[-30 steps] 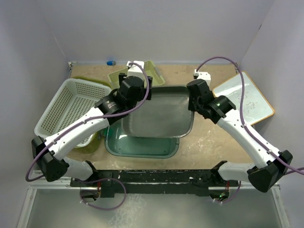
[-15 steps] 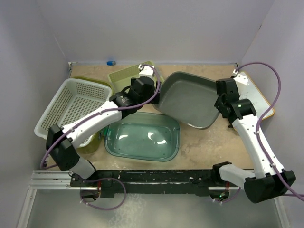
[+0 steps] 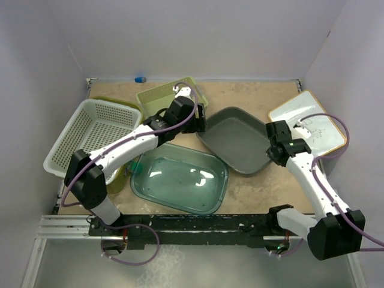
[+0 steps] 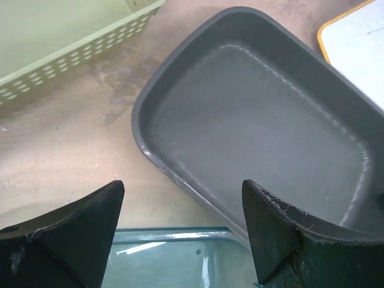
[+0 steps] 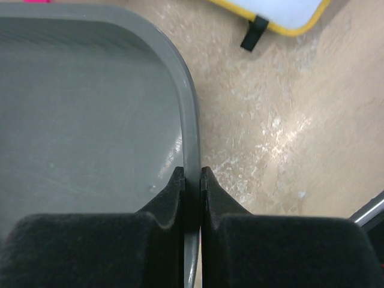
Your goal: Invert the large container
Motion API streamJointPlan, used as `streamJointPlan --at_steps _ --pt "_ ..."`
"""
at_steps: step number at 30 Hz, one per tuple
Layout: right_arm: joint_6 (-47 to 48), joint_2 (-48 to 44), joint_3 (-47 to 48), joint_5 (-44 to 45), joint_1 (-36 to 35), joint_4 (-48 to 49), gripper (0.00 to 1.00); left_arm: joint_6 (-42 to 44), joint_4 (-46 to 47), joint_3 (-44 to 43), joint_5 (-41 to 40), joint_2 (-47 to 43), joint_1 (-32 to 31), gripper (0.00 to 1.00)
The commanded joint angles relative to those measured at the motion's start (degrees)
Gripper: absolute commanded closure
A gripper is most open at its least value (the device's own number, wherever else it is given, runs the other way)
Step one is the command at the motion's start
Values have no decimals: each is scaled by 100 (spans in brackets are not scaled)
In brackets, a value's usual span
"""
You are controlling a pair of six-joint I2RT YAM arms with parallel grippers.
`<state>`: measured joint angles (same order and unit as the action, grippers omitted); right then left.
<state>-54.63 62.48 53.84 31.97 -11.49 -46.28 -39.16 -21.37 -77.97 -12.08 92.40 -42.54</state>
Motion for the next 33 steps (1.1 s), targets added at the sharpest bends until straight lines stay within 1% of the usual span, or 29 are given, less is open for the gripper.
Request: streamJointPlan --at_steps 1,3,4,5,6,7,9,10,11,12,14,15,17,19,22,23,25,30,33 --pt "-480 -85 -536 -354 -3 597 90 -180 419 -14 322 190 -13 24" --pt "-304 -12 -583 -408 -7 611 53 -158 405 0 328 221 -17 24" --pt "-177 12 -555 -361 -3 558 39 -130 379 -3 314 226 -12 24" --pt "-19 18 -518 -312 -7 519 28 -101 359 8 292 206 -12 24" --pt "180 -8 -483 -254 -3 508 20 -52 342 17 264 185 -14 24" --pt "395 -34 -443 -223 -3 522 15 -5 303 22 211 158 -13 24" --pt "1023 -108 -349 -287 -3 680 9 159 186 -16 57 121 -2 24" --pt "1391 -139 -286 -400 -6 863 8 233 107 -57 -7 104 12 24" --pt "2308 -187 -255 -693 -14 1227 8 292 42 -97 -42 91 36 24" --pt "2830 -240 -247 -1478 -36 1507 8 359 -36 -141 -60 69 87 24" --pt "3513 -339 -245 -2529 -190 1974 10 423 -133 -178 -80 -1 249 24" --pt "3647 -323 -251 -2551 -417 2061 10 433 -166 -169 -54 -50 348 24" --pt "3933 -121 131 -2174 -1145 2127 11 427 -239 -145 -52 -144 515 24" --pt "4103 349 448 -1986 -1734 2086 12 429 -352 -116 -136 -258 640 24" --pt "4285 940 684 -2358 -2054 2337 16 405 -470 -46 -320 -461 757 24" --pt "4328 1116 740 -2413 -2133 2418 17 382 -503 -32 -360 -534 781 24" --pt "4413 1502 917 -2430 -2282 2505 22 350 -558 10 -478 -697 820 24" --pt "4456 2479 1436 -2422 -2478 2544 24 315 -574 168 -589 -846 852 24" --pt "4461 2855 1629 -2396 -2627 2589 25 263 -584 245 -616 -867 853 24"
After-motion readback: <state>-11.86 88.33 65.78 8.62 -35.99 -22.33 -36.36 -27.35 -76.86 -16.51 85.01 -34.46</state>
